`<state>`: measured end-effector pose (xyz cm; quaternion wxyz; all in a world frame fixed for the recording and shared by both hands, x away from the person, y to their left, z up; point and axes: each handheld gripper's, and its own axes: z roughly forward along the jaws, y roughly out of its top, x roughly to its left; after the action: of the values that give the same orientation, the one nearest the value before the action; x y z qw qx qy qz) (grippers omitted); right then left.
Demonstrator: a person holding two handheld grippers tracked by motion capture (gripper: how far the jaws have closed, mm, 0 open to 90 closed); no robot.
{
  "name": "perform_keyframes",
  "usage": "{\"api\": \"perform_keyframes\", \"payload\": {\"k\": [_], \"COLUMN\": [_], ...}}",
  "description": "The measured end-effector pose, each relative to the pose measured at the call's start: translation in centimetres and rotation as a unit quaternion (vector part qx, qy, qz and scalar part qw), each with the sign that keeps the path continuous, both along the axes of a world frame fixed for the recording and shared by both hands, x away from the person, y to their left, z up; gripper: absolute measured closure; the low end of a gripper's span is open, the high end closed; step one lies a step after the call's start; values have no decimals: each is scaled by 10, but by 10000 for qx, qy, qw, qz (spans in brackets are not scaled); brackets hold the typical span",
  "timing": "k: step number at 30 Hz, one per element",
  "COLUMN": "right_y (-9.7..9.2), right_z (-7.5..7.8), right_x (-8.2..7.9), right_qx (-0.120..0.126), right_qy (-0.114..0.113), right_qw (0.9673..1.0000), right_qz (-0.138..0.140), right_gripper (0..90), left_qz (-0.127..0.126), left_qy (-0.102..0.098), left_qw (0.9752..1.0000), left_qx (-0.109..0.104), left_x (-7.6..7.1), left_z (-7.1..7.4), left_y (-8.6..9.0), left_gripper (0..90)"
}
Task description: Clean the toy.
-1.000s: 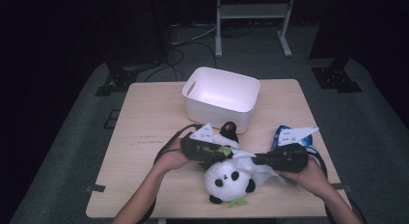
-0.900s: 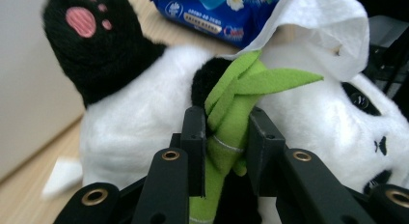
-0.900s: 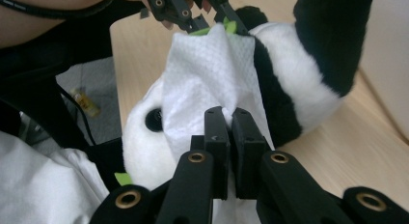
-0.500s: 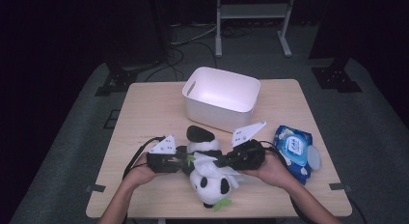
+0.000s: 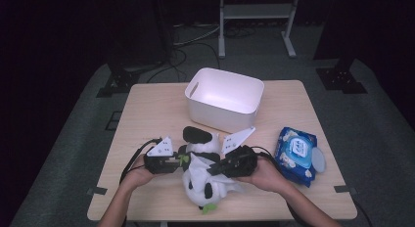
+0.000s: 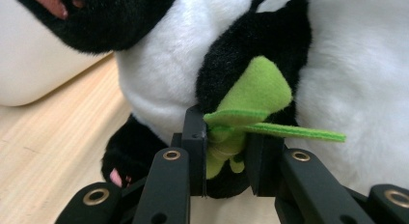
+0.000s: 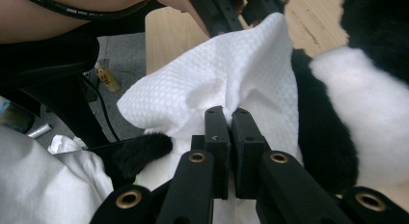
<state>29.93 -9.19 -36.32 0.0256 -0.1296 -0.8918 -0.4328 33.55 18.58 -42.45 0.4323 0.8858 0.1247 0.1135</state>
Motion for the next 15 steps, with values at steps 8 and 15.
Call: {"api": "perform_keyframes", "payload": {"k": [8, 15], "right_y": [9, 23], "right_z": [16, 19], "right_x": [20, 61], "right_qx": [-156, -287], "right_qy": [-483, -671], "right_qw": [9984, 9936], "right_qz": [-248, -857], "right_gripper": [865, 864], "left_qz": [39, 41], "left_qy": [7, 56], "left_qw": [10000, 9999], "left_qx": [-28, -77], "left_x": [5, 4], "left_z": [-2, -2], "left_y": [1, 2], "left_gripper": [726, 724]}}
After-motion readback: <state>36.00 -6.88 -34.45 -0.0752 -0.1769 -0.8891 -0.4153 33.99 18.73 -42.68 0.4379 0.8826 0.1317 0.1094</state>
